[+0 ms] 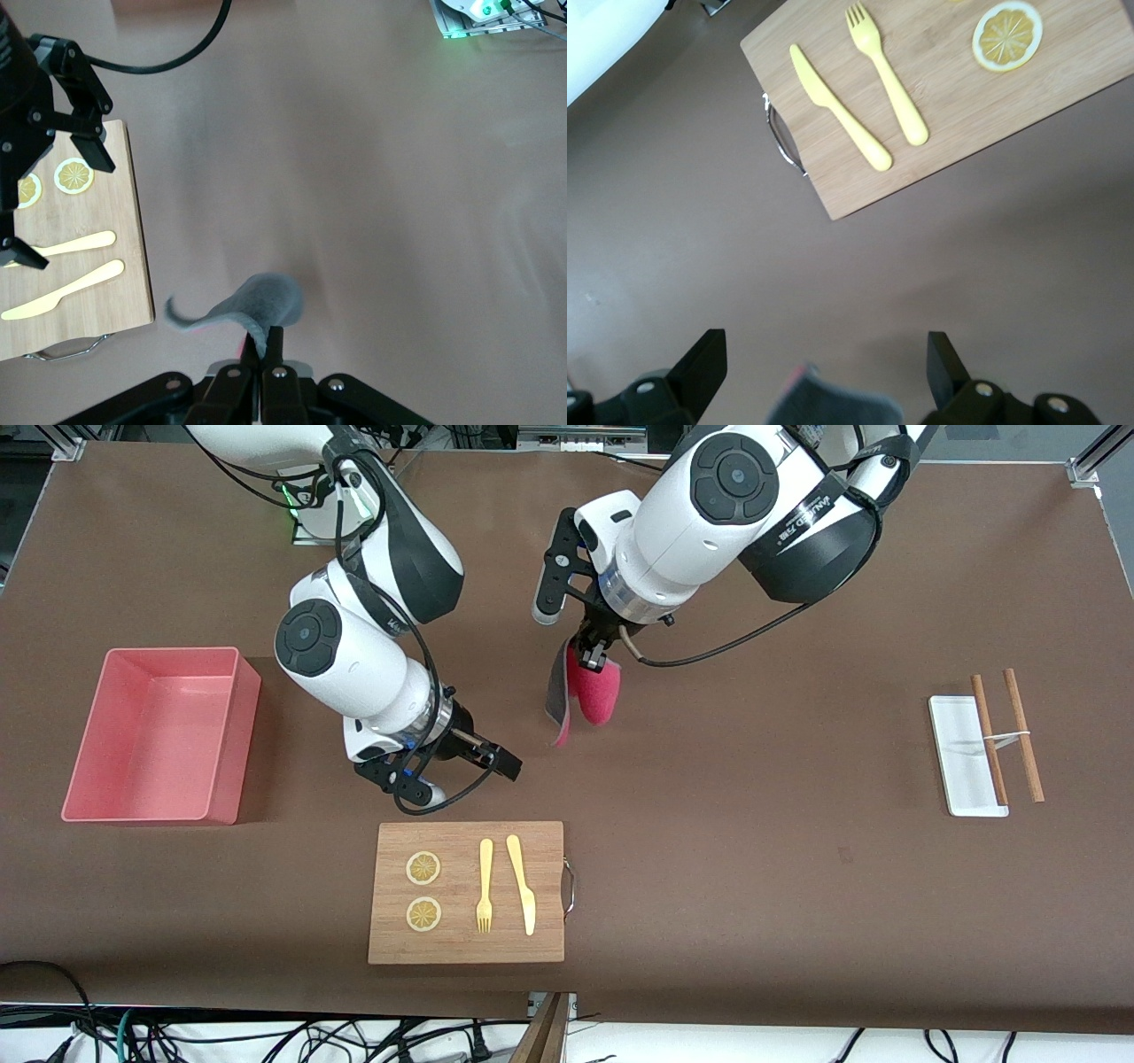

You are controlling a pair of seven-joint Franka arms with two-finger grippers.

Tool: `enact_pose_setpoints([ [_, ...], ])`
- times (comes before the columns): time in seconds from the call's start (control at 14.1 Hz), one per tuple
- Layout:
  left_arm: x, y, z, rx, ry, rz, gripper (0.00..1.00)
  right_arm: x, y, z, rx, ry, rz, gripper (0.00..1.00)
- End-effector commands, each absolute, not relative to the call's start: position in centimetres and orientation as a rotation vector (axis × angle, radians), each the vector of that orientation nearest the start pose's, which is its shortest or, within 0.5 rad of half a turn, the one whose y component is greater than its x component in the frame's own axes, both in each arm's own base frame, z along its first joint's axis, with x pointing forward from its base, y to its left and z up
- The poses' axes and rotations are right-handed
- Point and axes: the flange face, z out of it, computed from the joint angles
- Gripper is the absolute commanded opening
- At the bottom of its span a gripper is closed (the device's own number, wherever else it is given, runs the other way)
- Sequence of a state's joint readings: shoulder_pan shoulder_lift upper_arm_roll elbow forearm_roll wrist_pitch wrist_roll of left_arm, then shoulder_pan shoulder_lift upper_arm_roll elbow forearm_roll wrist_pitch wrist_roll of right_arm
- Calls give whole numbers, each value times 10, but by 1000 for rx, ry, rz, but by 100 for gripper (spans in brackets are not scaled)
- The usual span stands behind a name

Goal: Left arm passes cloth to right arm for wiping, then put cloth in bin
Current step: 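Grasp the hanging cloth with the right gripper below the left gripper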

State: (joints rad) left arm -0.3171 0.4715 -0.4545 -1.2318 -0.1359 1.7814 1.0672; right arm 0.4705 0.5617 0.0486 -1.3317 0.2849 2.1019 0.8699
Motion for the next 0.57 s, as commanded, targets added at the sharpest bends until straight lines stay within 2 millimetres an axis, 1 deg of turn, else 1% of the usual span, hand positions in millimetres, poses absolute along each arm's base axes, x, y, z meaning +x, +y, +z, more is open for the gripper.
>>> enact_pose_setpoints([
  [0.0,541,-449,537,-2159,2702,-327,0,640,377,433,-2637,697,82,100],
  [0.14,541,-450,536,-2160,2703,-325,0,638,382,426,-2639,693,100,100],
  [0.21,542,-450,535,-2150,2710,-325,0,633,391,423,-2646,677,109,100],
  [0.36,543,-450,532,-2123,2733,-328,0,634,393,418,-2643,676,105,100],
  [0.5,543,-450,532,-2123,2733,-328,0,634,398,418,-2632,669,89,100],
])
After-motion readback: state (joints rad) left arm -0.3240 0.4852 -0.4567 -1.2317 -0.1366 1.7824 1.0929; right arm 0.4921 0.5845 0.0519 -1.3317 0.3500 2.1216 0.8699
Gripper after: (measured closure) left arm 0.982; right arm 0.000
